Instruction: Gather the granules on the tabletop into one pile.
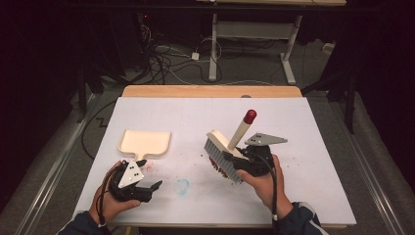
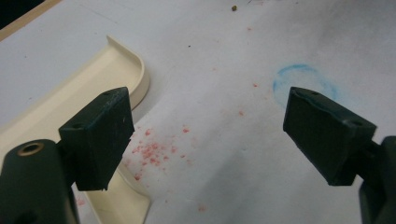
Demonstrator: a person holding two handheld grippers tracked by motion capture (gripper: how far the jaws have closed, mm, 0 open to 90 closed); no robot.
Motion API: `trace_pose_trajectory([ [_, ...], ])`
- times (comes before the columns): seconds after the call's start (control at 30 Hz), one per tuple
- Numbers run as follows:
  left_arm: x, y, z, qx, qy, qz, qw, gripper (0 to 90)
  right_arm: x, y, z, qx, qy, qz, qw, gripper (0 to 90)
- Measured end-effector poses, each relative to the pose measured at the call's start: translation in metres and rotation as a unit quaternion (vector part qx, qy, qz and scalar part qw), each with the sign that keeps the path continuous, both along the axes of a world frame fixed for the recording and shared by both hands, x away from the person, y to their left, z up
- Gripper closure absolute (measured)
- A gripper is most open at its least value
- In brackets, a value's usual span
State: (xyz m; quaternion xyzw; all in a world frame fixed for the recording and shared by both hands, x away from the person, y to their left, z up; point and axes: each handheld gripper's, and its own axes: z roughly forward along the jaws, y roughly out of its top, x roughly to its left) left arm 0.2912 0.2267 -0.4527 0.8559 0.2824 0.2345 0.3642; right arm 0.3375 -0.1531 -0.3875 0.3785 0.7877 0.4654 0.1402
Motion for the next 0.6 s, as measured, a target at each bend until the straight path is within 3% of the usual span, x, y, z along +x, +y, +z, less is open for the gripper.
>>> trace_pose_trajectory([
  [0.03,0.0,0.0,0.0,0.0,0.0,0.0,1.0,15.3,-0.002,-0.005,0.002,-0.003,-0.006,-0.006,1.0,67.2],
  [0.1,0.0,0.0,0.0,0.001,0.0,0.0,1.0,15.3,-0.006,-0.021,0.005,-0.033,-0.027,-0.031,0.9986,67.2],
  [0.13,0.0,0.0,0.0,0.001,0.0,0.001,1.0,15.3,-0.006,-0.021,0.005,-0.033,-0.027,-0.031,0.9986,67.2],
  [0.17,0.0,-0.001,0.0,0.002,-0.001,0.001,1.0,15.3,-0.007,-0.033,0.004,-0.066,-0.047,-0.058,0.995,67.2],
  [0.2,0.0,-0.001,0.0,0.002,0.0,0.001,1.0,15.3,-0.007,-0.033,0.004,-0.066,-0.047,-0.058,0.995,67.2],
  [0.23,0.0,-0.001,0.0,0.002,0.0,0.001,1.0,15.3,-0.007,-0.044,0.0,-0.086,-0.052,-0.082,0.9915,67.2],
  [0.27,0.0,-0.001,0.0,0.002,-0.001,0.001,1.0,15.3,-0.007,-0.044,0.0,-0.086,-0.052,-0.082,0.9915,67.2],
  [0.33,0.0,-0.002,0.0,0.003,-0.001,0.002,1.0,15.3,-0.007,-0.053,-0.006,-0.099,-0.05,-0.103,0.9885,67.2],
  [0.37,0.001,-0.002,0.0,0.004,-0.001,0.002,1.0,15.3,-0.005,-0.06,-0.014,-0.116,-0.047,-0.125,0.9843,67.2],
  [0.4,0.001,-0.003,0.0,0.005,-0.001,0.003,1.0,15.3,-0.005,-0.06,-0.014,-0.116,-0.047,-0.125,0.9843,67.2],
  [0.5,0.001,-0.004,0.0,0.008,-0.002,0.002,1.0,15.5,0.003,-0.062,-0.028,-0.143,-0.039,-0.148,0.9778,67.2],
  [0.6,0.001,-0.004,0.0,0.01,-0.001,0.003,0.9999,15.4,0.003,-0.054,-0.034,-0.153,-0.032,-0.14,0.9777,67.2],
])
